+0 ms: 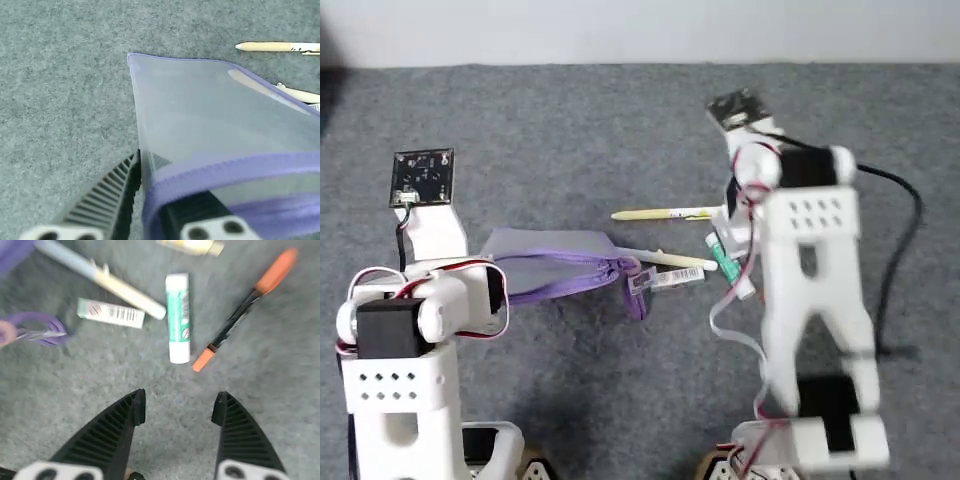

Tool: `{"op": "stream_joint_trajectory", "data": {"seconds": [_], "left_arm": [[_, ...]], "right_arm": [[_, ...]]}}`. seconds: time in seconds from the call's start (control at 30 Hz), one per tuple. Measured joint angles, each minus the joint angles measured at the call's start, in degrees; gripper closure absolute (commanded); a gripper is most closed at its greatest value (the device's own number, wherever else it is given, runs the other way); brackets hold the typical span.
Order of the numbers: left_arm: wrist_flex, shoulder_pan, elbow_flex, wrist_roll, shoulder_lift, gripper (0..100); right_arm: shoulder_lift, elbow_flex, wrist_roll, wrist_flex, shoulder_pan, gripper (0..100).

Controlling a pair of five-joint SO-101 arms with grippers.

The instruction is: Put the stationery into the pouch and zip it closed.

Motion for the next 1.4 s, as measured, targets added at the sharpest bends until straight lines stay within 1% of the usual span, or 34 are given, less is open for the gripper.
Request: {"op": "stream_joint_trajectory", "data": {"seconds": [0.17, 0.3, 0.6, 0.67, 0.8, 0.83, 0.87, 1.0, 1.2, 1.4], "left_arm": [[0.0, 0.0, 0.0, 0.0, 0.0, 99], [0.0, 0.0, 0.0, 0.0, 0.0, 99], [0.0, 0.0, 0.0, 0.0, 0.0, 99], [0.0, 0.0, 0.0, 0.0, 0.0, 99], [0.0, 0.0, 0.0, 0.0, 0.0, 99], [0.0, 0.0, 0.0, 0.0, 0.0, 99], [0.0, 0.0, 0.0, 0.0, 0.0, 99], [0.0, 0.0, 0.0, 0.0, 0.0, 99], [0.0, 0.0, 0.0, 0.0, 0.0, 99], [0.0, 0.0, 0.0, 0.2, 0.0, 99]], "right_arm": [[10.2, 0.0, 0.8, -8.0, 0.0, 77.9], [16.4, 0.0, 4.0, -13.6, 0.0, 77.9], [25.9, 0.0, 4.9, -24.2, -0.7, 78.3], [27.8, 0.0, 4.9, -26.3, -1.1, 82.5], [30.9, 0.0, 5.1, -28.7, -0.9, 98.0], [31.0, 0.0, 5.2, -28.8, -0.8, 99.7], [31.2, -0.1, 5.2, -28.8, -0.7, 98.3], [31.3, -1.3, 5.2, -26.6, -0.7, 98.9], [30.5, -6.8, 5.2, -15.8, -0.8, 99.0], [22.2, -8.8, 5.2, -3.3, -1.3, 99.0]]}}
